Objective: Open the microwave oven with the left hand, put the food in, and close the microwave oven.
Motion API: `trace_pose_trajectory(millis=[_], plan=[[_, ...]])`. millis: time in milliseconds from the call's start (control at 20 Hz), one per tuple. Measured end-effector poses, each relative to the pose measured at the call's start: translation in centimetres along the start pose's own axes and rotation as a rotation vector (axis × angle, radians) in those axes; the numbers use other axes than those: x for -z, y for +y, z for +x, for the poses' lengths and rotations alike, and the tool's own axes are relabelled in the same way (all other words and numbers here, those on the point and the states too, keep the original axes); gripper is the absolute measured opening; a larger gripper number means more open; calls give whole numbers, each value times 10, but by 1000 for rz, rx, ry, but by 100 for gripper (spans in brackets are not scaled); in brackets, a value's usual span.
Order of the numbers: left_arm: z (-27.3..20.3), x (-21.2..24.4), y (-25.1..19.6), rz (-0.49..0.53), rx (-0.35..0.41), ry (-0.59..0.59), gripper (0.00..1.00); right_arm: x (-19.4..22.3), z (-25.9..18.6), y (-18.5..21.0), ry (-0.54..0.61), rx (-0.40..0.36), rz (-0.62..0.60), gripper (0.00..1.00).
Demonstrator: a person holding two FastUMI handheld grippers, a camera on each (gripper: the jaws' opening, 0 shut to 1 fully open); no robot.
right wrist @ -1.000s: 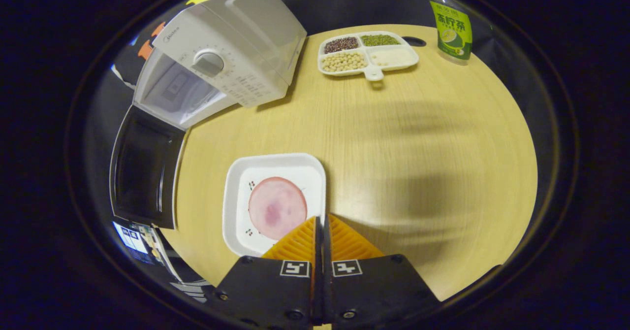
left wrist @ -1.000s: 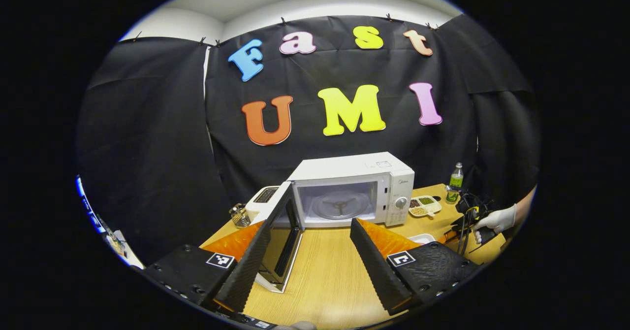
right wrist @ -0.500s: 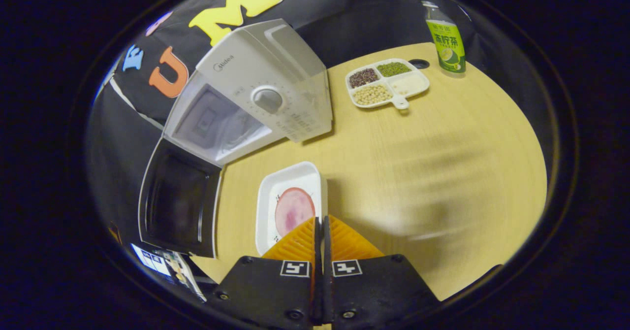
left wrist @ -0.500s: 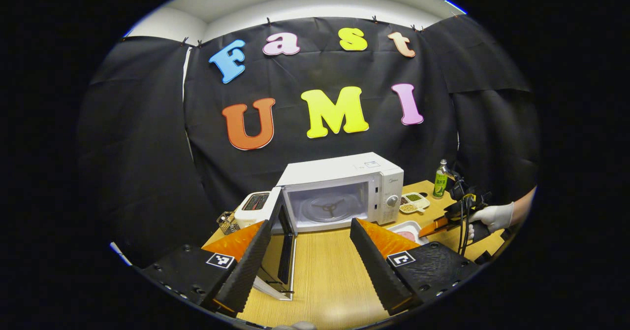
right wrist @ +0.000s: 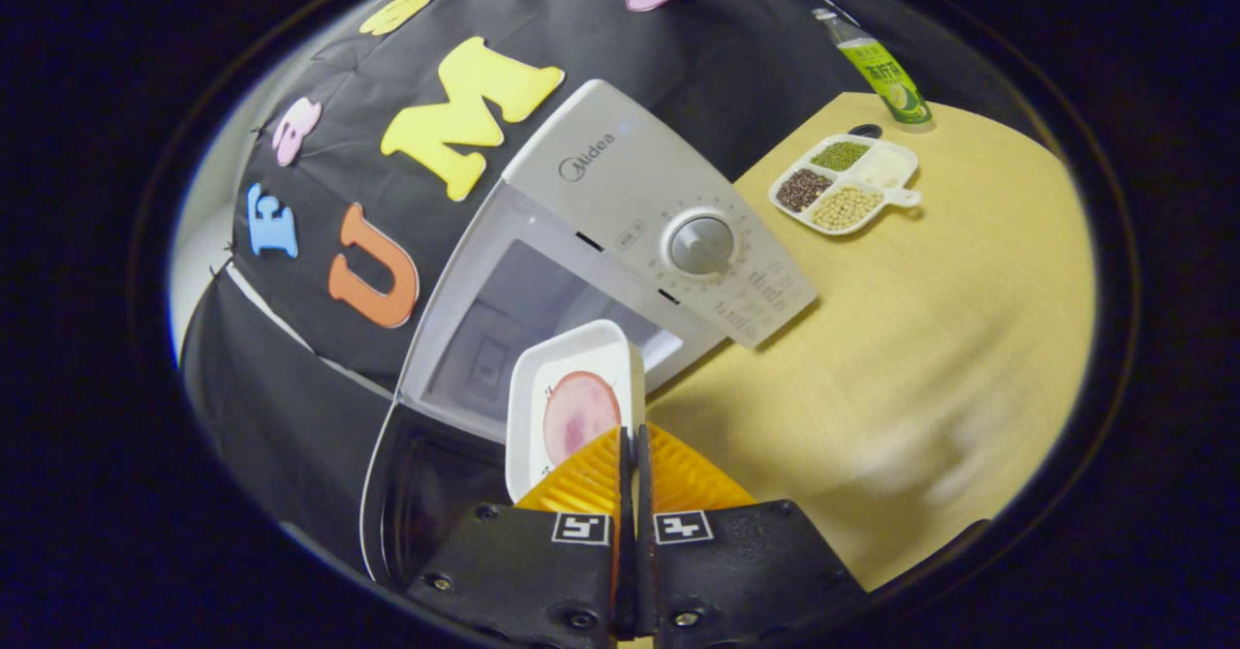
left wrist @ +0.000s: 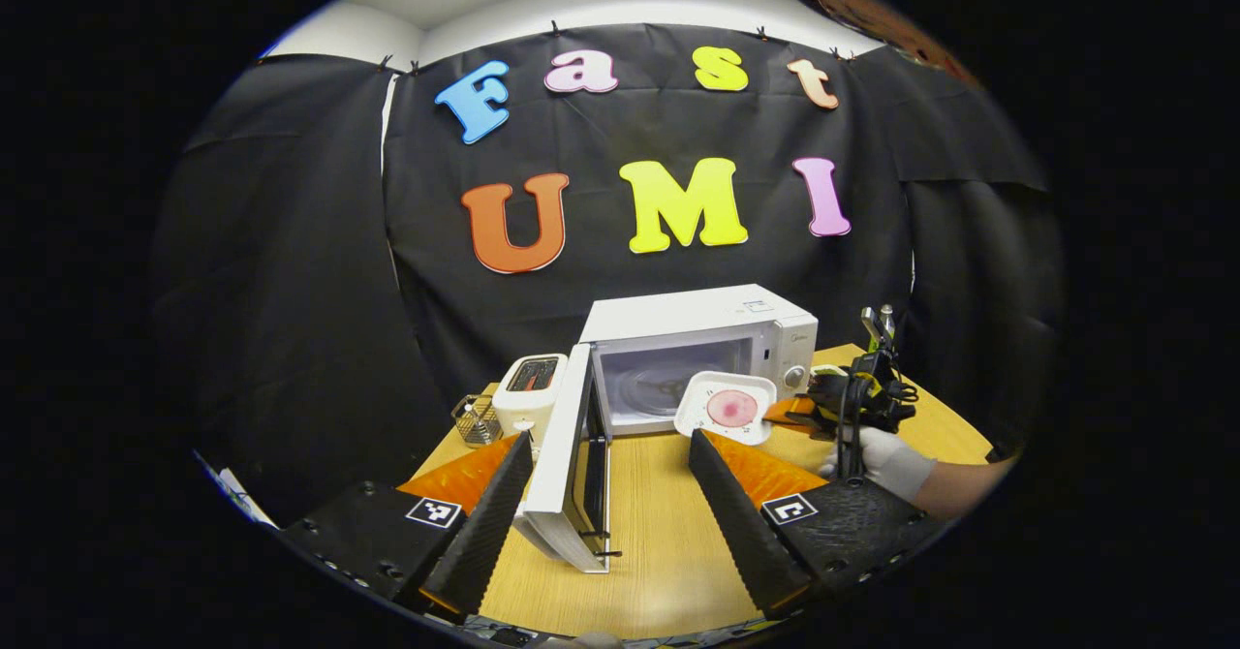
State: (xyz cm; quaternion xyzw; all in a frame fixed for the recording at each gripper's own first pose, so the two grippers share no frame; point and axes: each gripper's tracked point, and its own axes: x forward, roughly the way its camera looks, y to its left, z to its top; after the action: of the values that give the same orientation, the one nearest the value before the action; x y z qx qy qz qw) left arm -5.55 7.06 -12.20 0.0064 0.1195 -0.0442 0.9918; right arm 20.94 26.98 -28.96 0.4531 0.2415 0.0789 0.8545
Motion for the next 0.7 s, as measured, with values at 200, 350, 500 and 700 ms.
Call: trace_pose_trajectory(millis=[200,350,500,700], plan=[[4,6,23,-19,-19,9,96,15,39,32,-120,15,92,4],[11,10,42,-18,-43,19,96,17,71,37,-185,57,118,4],[22,16,56,-36,-51,38,97,16,101,39,-229,86,170,4],[35,20,66,-27,-53,51,96,4,134,36,-304,130,216,4]])
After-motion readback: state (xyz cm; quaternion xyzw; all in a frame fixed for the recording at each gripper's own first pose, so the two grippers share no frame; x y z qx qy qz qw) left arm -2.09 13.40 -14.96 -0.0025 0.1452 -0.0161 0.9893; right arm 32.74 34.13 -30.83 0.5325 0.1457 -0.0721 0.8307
